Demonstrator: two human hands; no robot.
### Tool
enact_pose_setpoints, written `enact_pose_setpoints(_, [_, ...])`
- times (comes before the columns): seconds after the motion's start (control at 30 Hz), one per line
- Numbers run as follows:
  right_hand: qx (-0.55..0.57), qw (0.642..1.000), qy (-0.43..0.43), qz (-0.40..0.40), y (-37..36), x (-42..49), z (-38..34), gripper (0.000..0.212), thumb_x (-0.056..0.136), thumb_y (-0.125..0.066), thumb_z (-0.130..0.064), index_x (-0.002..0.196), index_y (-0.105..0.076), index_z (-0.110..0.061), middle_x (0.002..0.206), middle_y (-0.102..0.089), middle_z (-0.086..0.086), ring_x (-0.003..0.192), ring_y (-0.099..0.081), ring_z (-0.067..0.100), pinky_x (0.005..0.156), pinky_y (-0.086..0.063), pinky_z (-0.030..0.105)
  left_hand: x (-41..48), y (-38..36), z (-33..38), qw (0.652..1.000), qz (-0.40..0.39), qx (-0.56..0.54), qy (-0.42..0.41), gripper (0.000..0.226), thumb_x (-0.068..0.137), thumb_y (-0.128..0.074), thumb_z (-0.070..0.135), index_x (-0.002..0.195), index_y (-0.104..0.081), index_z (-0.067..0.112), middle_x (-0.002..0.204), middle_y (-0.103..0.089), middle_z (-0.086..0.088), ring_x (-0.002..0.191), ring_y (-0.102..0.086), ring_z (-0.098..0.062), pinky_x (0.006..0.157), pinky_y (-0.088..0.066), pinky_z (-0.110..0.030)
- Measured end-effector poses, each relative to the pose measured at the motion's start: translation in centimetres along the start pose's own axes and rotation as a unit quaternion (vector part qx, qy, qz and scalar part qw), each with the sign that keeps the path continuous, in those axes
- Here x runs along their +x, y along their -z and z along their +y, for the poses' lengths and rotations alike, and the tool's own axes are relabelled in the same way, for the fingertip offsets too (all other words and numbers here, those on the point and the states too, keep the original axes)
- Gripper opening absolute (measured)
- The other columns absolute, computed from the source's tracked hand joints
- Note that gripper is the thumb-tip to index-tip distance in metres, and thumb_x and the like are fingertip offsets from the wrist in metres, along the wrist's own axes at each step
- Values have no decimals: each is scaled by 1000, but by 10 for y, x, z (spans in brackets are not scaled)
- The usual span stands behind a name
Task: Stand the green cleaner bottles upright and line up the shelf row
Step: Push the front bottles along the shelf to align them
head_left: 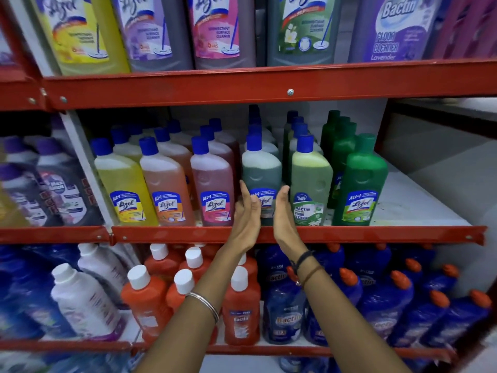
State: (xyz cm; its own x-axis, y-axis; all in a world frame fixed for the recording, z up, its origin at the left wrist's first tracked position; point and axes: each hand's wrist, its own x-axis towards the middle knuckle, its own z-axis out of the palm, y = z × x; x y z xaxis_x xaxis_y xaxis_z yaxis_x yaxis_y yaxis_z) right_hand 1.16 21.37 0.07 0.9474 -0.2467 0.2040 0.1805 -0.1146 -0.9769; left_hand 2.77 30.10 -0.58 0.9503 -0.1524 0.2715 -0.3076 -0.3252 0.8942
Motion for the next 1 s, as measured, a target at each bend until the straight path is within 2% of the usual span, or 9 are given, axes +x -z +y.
enact_pose_setpoints(0.17, [25, 999, -25, 0, -1, -14, 0, 98, 66, -6, -78, 149, -6, -25, 160, -2, -5, 147, 3, 15, 121, -2, 47, -16, 7, 2, 999, -37, 7, 0, 96, 53, -1, 92, 135, 22, 48, 156, -7, -13, 143, -14, -27, 113, -14, -43])
enact_pose_setpoints(0.27, [26, 999, -6, 47, -5, -18, 1, 87, 78, -9, -73, 148, -15, -22, 159, -14, -1, 146, -8, 14, 121, -7, 41, -20, 14, 1, 998, -61, 18, 4, 82, 71, -5, 81, 140, 15, 43, 156, -12, -12, 143, -17, -27, 114, -17, -42])
enact_pose_setpoints(0.33, [-4, 986, 75, 151, -19, -34, 2, 67, 91, -17, -59, 141, -35, -17, 148, -36, 6, 137, -29, 12, 115, -20, 29, -27, 19, -5, 999, 4, 25, -24, 75, 84, -15, 71, 145, -21, 26, 148, -37, -13, 136, -34, -24, 114, -27, -42])
enact_pose_setpoints(0.4, [-22, 968, 176, 178, -36, -52, 7, 63, 91, -20, -59, 126, -49, -16, 129, -49, 2, 122, -43, 8, 105, -32, 23, -39, 28, -11, 986, 157, 13, -62, 62, 91, -23, 56, 113, -63, 13, 114, -68, -14, 109, -60, -25, 97, -45, -38])
enact_pose_setpoints(0.43, [-25, 968, 202, 146, -47, -59, 10, 67, 89, -18, -63, 124, -50, -16, 125, -49, -1, 119, -43, 4, 105, -32, 21, -44, 35, -15, 970, 228, 11, -82, 58, 92, -25, 49, 101, -67, 11, 103, -71, -13, 101, -62, -27, 91, -46, -34])
enact_pose_setpoints(0.53, [-33, 988, 145, 30, -71, -55, 14, 94, 75, -11, -79, 138, -38, -15, 138, -38, -7, 130, -31, 0, 113, -21, 20, -40, 56, -30, 943, 314, 23, -103, 54, 92, -24, 43, 123, -51, 9, 130, -52, -14, 126, -41, -24, 108, -24, -25])
enact_pose_setpoints(0.63, [-61, 997, 52, -16, -86, -42, 9, 85, 81, -13, -69, 148, -17, -17, 158, -18, 0, 145, -14, 11, 121, -10, 35, -29, 70, -38, 970, 227, 41, -73, 71, 87, -13, 59, 144, -24, 18, 153, -26, -5, 143, -13, -17, 112, 0, -23])
enact_pose_setpoints(0.77, [-105, 993, 46, 10, -97, -38, 10, 72, 89, -16, -56, 148, -15, -16, 158, -19, 6, 145, -16, 17, 117, -9, 29, -29, 72, -43, 987, 139, 26, -80, 73, 83, -14, 63, 146, -10, 26, 156, -19, 0, 136, -16, -3, 114, -9, -24])
enact_pose_setpoints(1.0, [-70, 989, 77, 108, -107, -40, 13, 79, 85, -15, -67, 140, -37, -14, 144, -41, 8, 134, -37, 18, 114, -27, 34, -36, 86, -47, 990, 126, -12, -67, 79, 79, -14, 67, 144, -22, 24, 154, -27, 2, 137, -18, -3, 111, -11, -23])
